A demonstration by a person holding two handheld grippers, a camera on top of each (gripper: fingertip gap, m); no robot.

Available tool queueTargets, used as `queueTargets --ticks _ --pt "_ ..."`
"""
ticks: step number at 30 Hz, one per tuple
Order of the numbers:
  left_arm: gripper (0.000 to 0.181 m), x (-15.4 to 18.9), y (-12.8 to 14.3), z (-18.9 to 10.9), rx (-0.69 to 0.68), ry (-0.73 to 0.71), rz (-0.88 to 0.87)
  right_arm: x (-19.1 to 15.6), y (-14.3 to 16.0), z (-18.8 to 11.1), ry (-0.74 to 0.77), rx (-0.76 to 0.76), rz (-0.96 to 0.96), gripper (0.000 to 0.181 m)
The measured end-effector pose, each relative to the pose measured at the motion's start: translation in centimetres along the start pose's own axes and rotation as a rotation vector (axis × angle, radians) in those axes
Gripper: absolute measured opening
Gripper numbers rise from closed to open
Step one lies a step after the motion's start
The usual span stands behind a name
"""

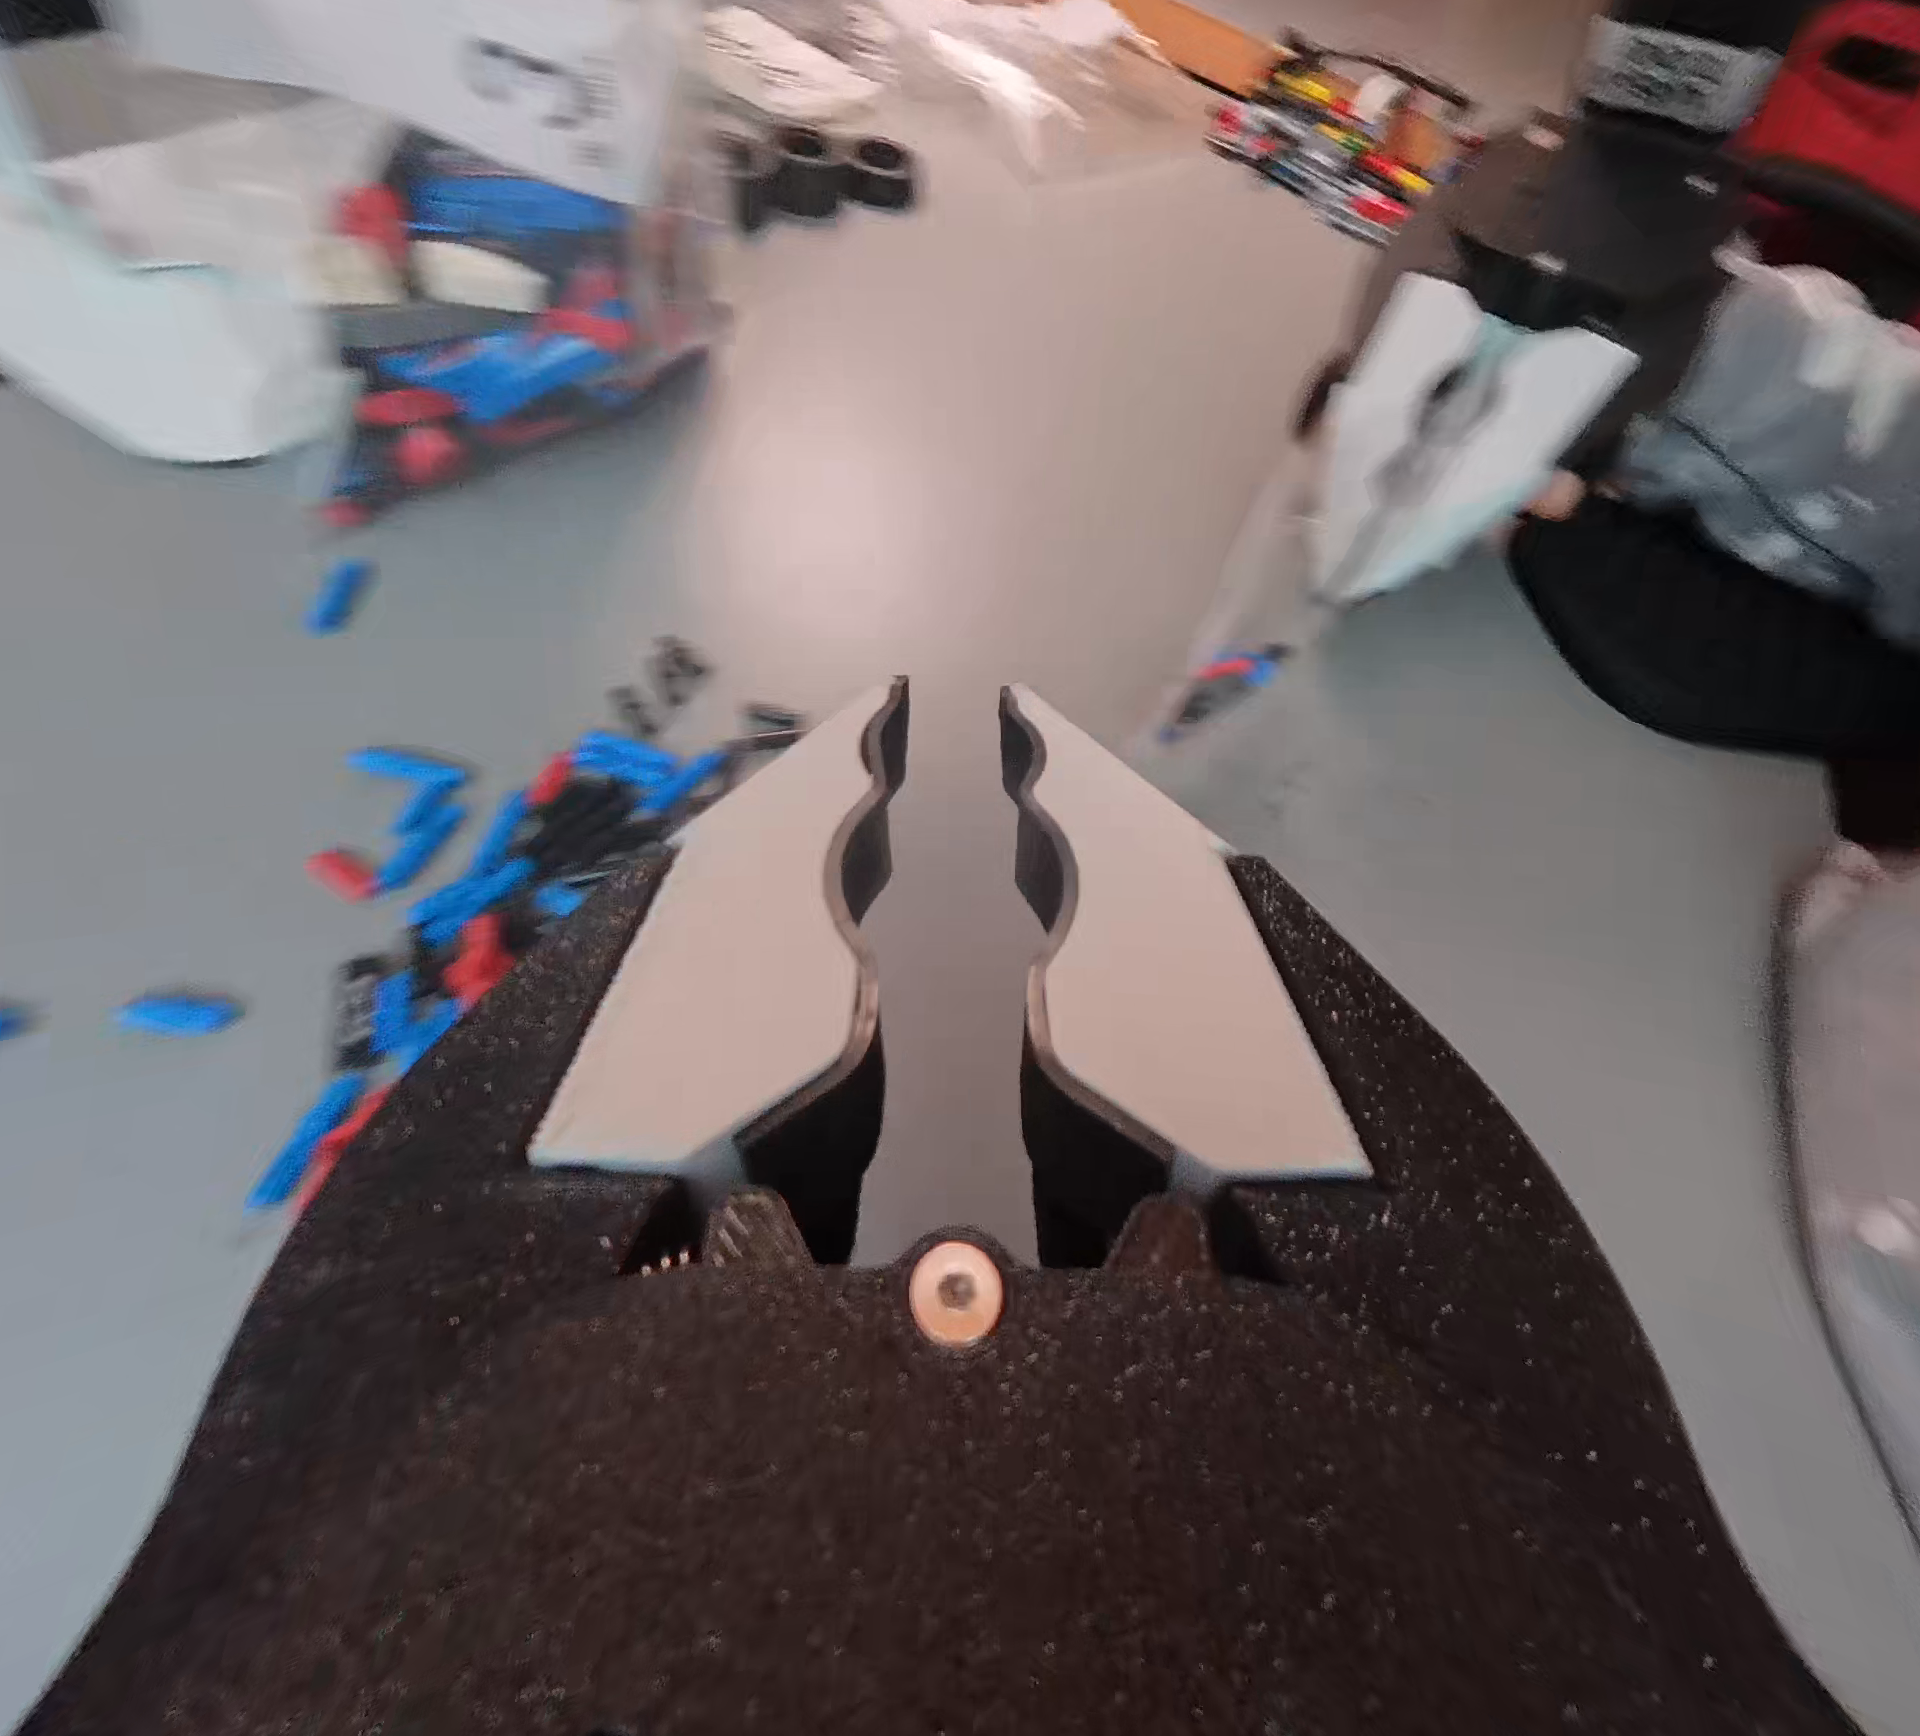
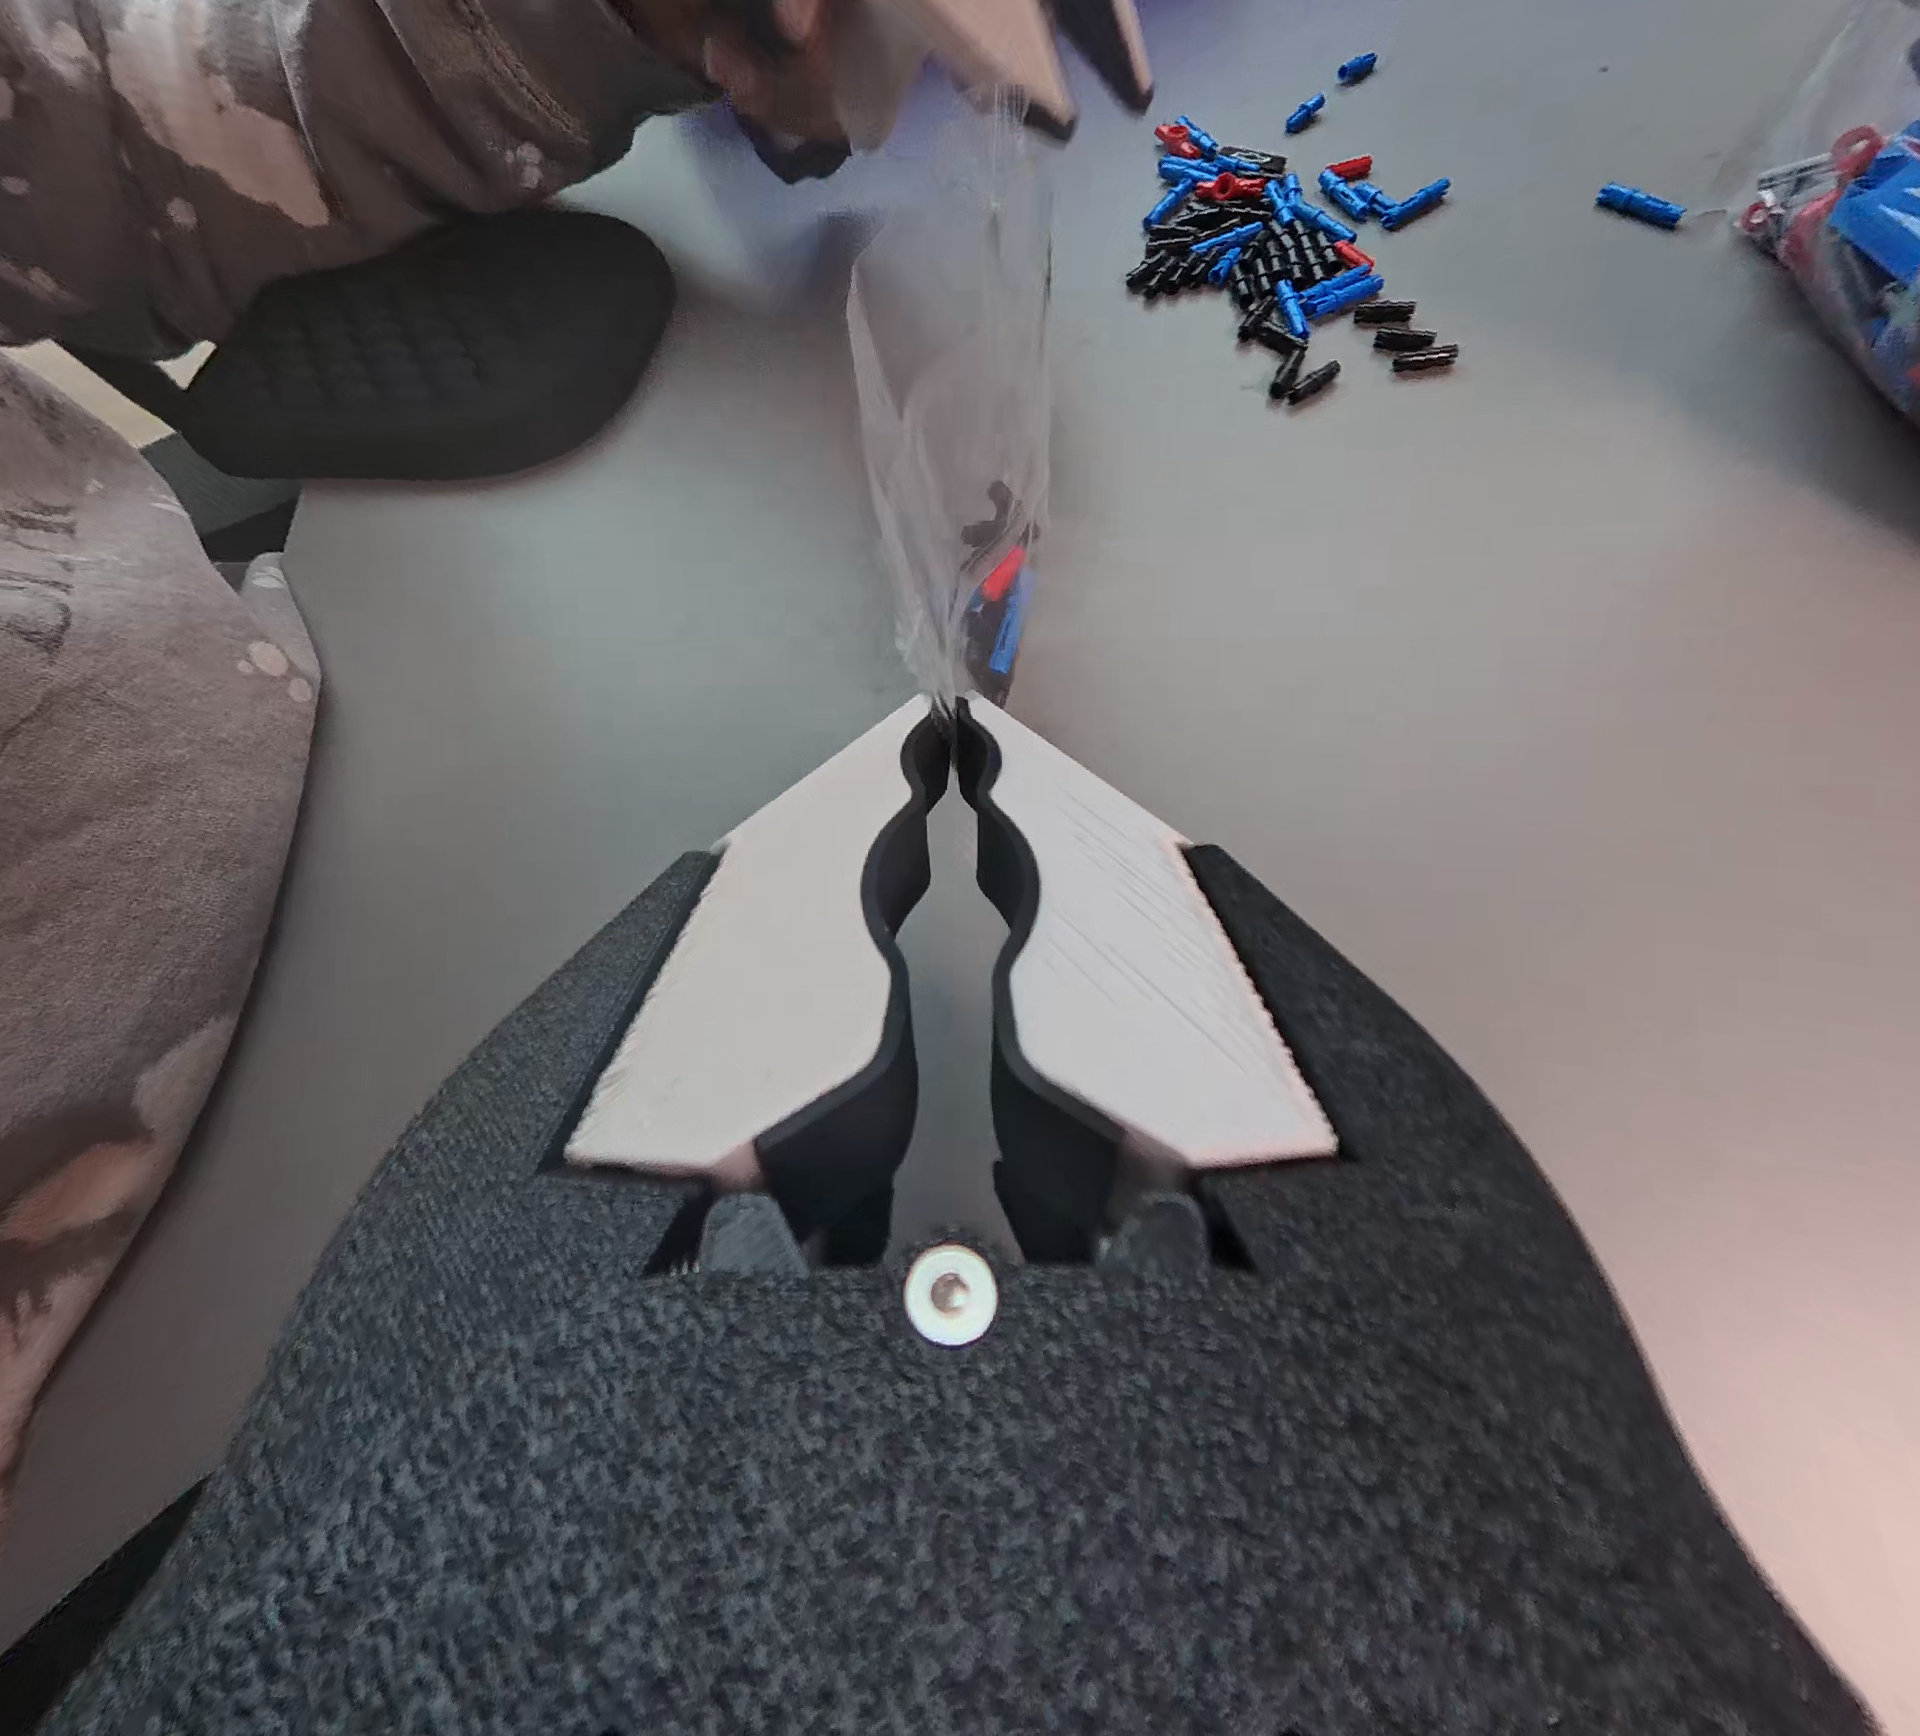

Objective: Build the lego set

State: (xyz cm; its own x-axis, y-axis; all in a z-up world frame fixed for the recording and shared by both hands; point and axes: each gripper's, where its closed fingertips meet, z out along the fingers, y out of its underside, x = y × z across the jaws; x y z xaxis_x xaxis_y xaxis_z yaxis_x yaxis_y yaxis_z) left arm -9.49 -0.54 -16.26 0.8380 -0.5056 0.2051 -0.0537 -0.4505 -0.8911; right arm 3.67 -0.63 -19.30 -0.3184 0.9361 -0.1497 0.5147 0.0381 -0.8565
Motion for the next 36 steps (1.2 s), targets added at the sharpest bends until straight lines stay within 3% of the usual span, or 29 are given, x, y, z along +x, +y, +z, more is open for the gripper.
queueTargets --ticks 1,3,7,17,19,21,23,25,27,30,33,36 --pt "0.017 -3.6 -0.3 -1.0 0.022 -0.132 -0.055 0.3 0.1 -0.3 0.013 0.000 0.003 0.000" --pt "0.018 -10.5 0.9 -3.2 -0.010 -0.386 -0.178 0.8 0.4 -0.8 0.027 -0.002 0.011 0.000" --pt "0.023 -16.5 3.9 -4.3 -0.103 -0.542 -0.306 0.8 1.0 -0.9 0.030 -0.015 0.015 0.000" --pt "0.008 -19.3 5.5 -3.2 -0.288 -0.664 -0.192 0.9 1.5 -1.1 0.034 -0.022 0.014 0.000" --pt "0.008 -16.9 3.2 -1.8 -0.212 -0.536 -0.116 0.9 1.5 -1.1 0.035 -0.023 0.014 0.000" --pt "0.007 -10.1 -1.2 0.5 -0.077 -0.258 0.029 0.9 1.5 -1.0 0.032 -0.023 0.016 0.000" --pt "0.007 -1.2 -4.2 1.8 -0.028 0.048 0.177 1.0 1.4 -0.9 0.030 -0.023 0.023 0.000" --pt "0.008 5.0 -5.2 2.6 -0.056 0.205 0.284 1.0 1.4 -0.8 0.031 -0.023 0.023 0.000" --pt "0.008 8.5 -4.7 3.2 -0.118 0.298 0.370 1.0 1.4 -0.8 0.033 -0.024 0.021 0.000" --pt "0.011 9.4 -3.4 4.5 -0.208 0.312 0.399 0.9 1.5 -0.8 0.035 -0.025 0.018 0.000" --pt "0.019 10.1 -3.6 4.2 -0.180 0.394 0.358 0.9 1.5 -0.9 0.036 -0.025 0.014 0.000" --pt "0.019 5.0 -5.7 4.0 -0.106 0.269 0.245 0.9 1.5 -1.0 0.036 -0.025 0.013 0.000"
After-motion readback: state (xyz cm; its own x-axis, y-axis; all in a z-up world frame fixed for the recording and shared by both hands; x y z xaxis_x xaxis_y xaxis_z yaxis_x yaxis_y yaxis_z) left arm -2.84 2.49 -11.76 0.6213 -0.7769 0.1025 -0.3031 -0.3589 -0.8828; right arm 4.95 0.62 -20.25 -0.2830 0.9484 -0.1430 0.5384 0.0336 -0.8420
